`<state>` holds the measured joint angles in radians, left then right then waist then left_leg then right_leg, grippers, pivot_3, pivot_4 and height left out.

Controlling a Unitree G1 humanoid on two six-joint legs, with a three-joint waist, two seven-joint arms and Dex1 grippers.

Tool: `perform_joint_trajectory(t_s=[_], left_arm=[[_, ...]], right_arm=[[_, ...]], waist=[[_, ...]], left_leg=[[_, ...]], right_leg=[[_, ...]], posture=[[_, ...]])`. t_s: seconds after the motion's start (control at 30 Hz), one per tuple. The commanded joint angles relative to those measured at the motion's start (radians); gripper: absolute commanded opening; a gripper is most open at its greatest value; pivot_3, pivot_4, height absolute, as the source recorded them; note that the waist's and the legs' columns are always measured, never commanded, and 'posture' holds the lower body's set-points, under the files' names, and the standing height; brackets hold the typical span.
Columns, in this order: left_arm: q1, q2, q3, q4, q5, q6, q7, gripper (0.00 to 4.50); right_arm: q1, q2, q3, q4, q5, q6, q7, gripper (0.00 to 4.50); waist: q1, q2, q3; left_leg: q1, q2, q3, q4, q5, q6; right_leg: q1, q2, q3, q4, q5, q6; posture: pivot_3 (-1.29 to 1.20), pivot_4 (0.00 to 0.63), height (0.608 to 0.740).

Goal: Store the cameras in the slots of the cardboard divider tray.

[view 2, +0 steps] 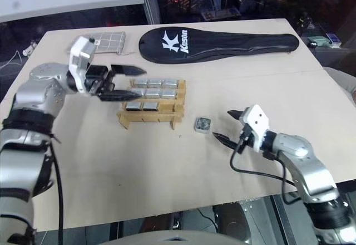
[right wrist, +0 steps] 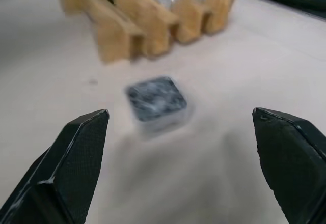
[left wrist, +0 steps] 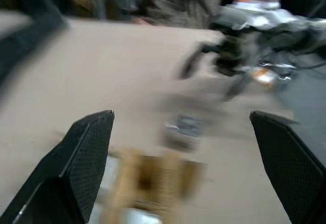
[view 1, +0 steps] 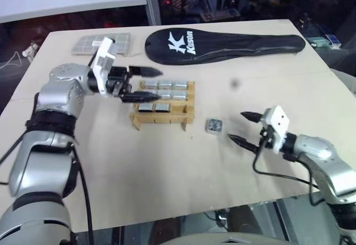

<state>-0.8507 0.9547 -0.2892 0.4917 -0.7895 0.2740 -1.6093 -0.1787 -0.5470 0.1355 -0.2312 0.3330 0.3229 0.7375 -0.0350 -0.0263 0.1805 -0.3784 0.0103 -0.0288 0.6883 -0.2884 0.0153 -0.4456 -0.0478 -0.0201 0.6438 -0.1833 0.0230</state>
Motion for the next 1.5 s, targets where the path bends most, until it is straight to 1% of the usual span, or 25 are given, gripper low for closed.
perform_joint_trajectory(t_s=[0.03, 0.1, 0.3, 0.47, 0.5, 0.53, 0.63, 0.67, 0.73, 0.77, 0.8, 0.83, 0.87, 0.9, 0.97, 1.1, 1.2, 1.27, 1.4, 1.5], left_arm=[[0.070, 0.112, -0.016, -0.185, -0.102, 0.097, -0.005, 4.42], [0.117, 0.143, -0.003, -0.237, -0.120, 0.111, -0.005, 4.42], [0.198, 0.145, 0.067, -0.292, -0.105, 0.094, -0.005, 4.42], [0.234, 0.140, 0.111, -0.314, -0.089, 0.097, -0.005, 4.42], [0.239, 0.140, 0.117, -0.316, -0.089, 0.100, -0.005, 4.50], [0.243, 0.140, 0.122, -0.318, -0.089, 0.102, -0.005, 4.50], [0.249, 0.130, 0.135, -0.314, -0.080, 0.108, -0.005, 4.50], [0.248, 0.117, 0.141, -0.309, -0.070, 0.103, -0.005, 4.50], [0.243, 0.082, 0.160, -0.297, -0.039, 0.098, -0.005, 4.50], [0.241, 0.058, 0.168, -0.293, -0.012, 0.097, 0.025, 4.50], [0.237, 0.032, 0.170, -0.292, 0.030, 0.100, 0.087, 4.50], [0.232, 0.015, 0.167, -0.294, 0.063, 0.124, 0.140, 4.50], [0.227, 0.013, 0.150, -0.307, 0.089, 0.184, 0.181, 4.50], [0.227, 0.004, 0.147, -0.324, 0.105, 0.216, 0.203, 4.50], [0.225, -0.027, 0.162, -0.358, 0.092, 0.271, 0.225, 4.50], [0.222, -0.072, 0.157, -0.405, 0.154, 0.280, 0.278, 4.50], [0.169, -0.130, 0.178, -0.402, 0.093, 0.384, 0.281, 4.50], [0.149, -0.159, 0.195, -0.396, 0.087, 0.403, 0.290, 4.50], [0.135, -0.208, 0.204, -0.378, 0.150, 0.334, 0.311, 4.50], [0.129, -0.223, 0.208, -0.369, 0.156, 0.346, 0.304, 4.50]], right_arm=[[-0.073, 0.014, 0.050, 0.109, -0.078, -0.099, 0.048, 4.50], [-0.113, 0.026, 0.079, 0.178, -0.104, -0.141, 0.082, 4.50], [-0.202, 0.071, 0.115, 0.303, -0.129, -0.204, 0.170, 4.50], [-0.242, 0.105, 0.109, 0.365, -0.142, -0.251, 0.194, 4.50], [-0.240, 0.105, 0.108, 0.365, -0.141, -0.258, 0.203, 3.95], [-0.236, 0.103, 0.110, 0.361, -0.142, -0.261, 0.213, 3.63], [-0.225, 0.101, 0.105, 0.344, -0.143, -0.269, 0.222, 2.17], [-0.225, 0.102, 0.101, 0.334, -0.143, -0.273, 0.220, 1.93], [-0.228, 0.103, 0.096, 0.313, -0.144, -0.270, 0.213, 1.95], [-0.235, 0.103, 0.098, 0.295, -0.160, -0.279, 0.198, 1.95], [-0.246, 0.109, 0.099, 0.274, -0.179, -0.304, 0.181, 1.95], [-0.255, 0.111, 0.103, 0.255, -0.196, -0.326, 0.169, 1.95], [-0.266, 0.112, 0.112, 0.234, -0.222, -0.360, 0.160, 1.95], [-0.277, 0.115, 0.120, 0.220, -0.248, -0.395, 0.148, 1.95], [-0.302, 0.122, 0.134, 0.208, -0.317, -0.474, 0.109, 1.95], [-0.365, 0.117, 0.172, 0.229, -0.461, -0.656, 0.047, 1.95], [-0.422, 0.121, 0.210, 0.240, -0.574, -0.791, -0.008, 1.95], [-0.442, 0.119, 0.226, 0.254, -0.629, -0.858, -0.043, 1.95], [-0.442, 0.132, 0.240, 0.278, -0.673, -0.922, -0.102, 1.95], [-0.444, 0.140, 0.250, 0.276, -0.688, -0.931, -0.112, 1.95]], waist=[[0.003, 0.000, 0.000], [0.006, 0.001, 0.000], [0.017, 0.001, 0.000], [0.019, 0.001, 0.000], [0.020, 0.001, 0.000], [0.021, 0.001, 0.000], [0.021, 0.001, 0.000], [0.021, 0.001, 0.000], [0.021, 0.001, 0.000], [0.021, 0.001, 0.000], [0.021, 0.001, 0.000], [0.021, 0.001, 0.000], [0.021, 0.001, 0.000], [0.019, 0.001, 0.000], [0.015, 0.001, 0.000], [0.018, 0.001, 0.000], [0.020, 0.001, 0.000], [0.021, 0.000, 0.000], [0.019, 0.000, 0.000], [0.018, 0.000, 0.000]], left_leg=[[-0.001, 0.000, 0.001, 0.000, 0.000, 0.000], [-0.001, 0.000, 0.002, 0.000, 0.000, 0.000], [-0.001, 0.000, 0.002, 0.000, 0.000, 0.000], [-0.001, 0.000, 0.003, 0.000, 0.000, 0.000], [-0.001, 0.000, 0.003, 0.000, 0.000, 0.000], [-0.001, 0.000, 0.003, 0.000, 0.000, 0.000], [-0.001, 0.000, 0.003, 0.000, 0.000, 0.000], [-0.001, 0.000, 0.003, 0.000, 0.000, 0.000], [-0.001, 0.000, 0.003, 0.000, 0.000, 0.000], [-0.001, 0.000, 0.003, 0.000, 0.000, 0.000], [-0.001, 0.000, 0.003, 0.000, 0.000, 0.000], [-0.001, 0.000, 0.003, 0.000, 0.000, 0.000], [-0.001, 0.000, 0.003, 0.000, 0.000, 0.000], [-0.001, 0.000, 0.003, 0.000, 0.000, 0.000], [-0.001, 0.000, 0.003, 0.000, 0.000, 0.000], [-0.001, 0.000, 0.003, 0.000, 0.000, 0.000], [-0.001, 0.000, 0.003, 0.000, 0.000, 0.000], [-0.001, 0.000, 0.003, 0.000, 0.000, 0.000], [-0.001, 0.000, 0.003, 0.000, 0.000, -0.001], [-0.001, 0.000, 0.003, 0.000, 0.000, -0.001]], right_leg=[[-0.001, 0.000, 0.000, 0.000, 0.000, 0.000], [-0.001, 0.000, 0.000, 0.000, 0.000, 0.000], [-0.002, 0.001, 0.000, 0.000, 0.000, 0.001], [-0.002, 0.001, 0.000, 0.000, 0.000, -0.001], [-0.002, 0.001, 0.000, 0.000, 0.001, -0.001], [-0.002, 0.001, 0.000, 0.000, 0.001, -0.002], [-0.002, 0.001, 0.000, 0.000, 0.001, -0.002], [-0.002, 0.001, 0.000, 0.000, 0.001, -0.002], [-0.002, 0.001, 0.000, 0.000, 0.001, -0.002], [-0.002, 0.001, 0.000, 0.000, 0.001, -0.002], [-0.002, 0.001, 0.000, 0.000, 0.001, -0.002], [-0.002, 0.001, 0.000, 0.000, 0.001, -0.002], [-0.002, 0.001, 0.000, 0.000, 0.001, -0.002], [-0.002, 0.001, 0.000, 0.000, 0.001, -0.002], [-0.002, 0.001, 0.001, 0.001, 0.001, -0.002], [-0.002, 0.001, 0.001, 0.001, 0.001, -0.002], [-0.002, 0.001, 0.001, 0.001, 0.002, -0.003], [-0.002, 0.001, 0.001, 0.001, 0.002, -0.003], [-0.002, 0.001, 0.001, 0.001, 0.002, -0.003], [-0.002, 0.001, 0.002, 0.001, 0.002, -0.003]], posture=[[0.00, 0.150, 0.740], [0.00, 0.150, 0.740], [0.00, 0.150, 0.740], [0.00, 0.150, 0.740], [0.00, 0.150, 0.740], [0.00, 0.150, 0.740], [0.00, 0.150, 0.740], [0.00, 0.150, 0.740], [0.00, 0.150, 0.740], [0.00, 0.150, 0.740], [0.00, 0.150, 0.740], [0.00, 0.150, 0.740], [0.00, 0.150, 0.740], [0.00, 0.150, 0.740], [0.00, 0.150, 0.740], [0.00, 0.150, 0.740], [0.00, 0.150, 0.740], [0.00, 0.150, 0.740], [0.00, 0.150, 0.740], [0.00, 0.150, 0.740]])
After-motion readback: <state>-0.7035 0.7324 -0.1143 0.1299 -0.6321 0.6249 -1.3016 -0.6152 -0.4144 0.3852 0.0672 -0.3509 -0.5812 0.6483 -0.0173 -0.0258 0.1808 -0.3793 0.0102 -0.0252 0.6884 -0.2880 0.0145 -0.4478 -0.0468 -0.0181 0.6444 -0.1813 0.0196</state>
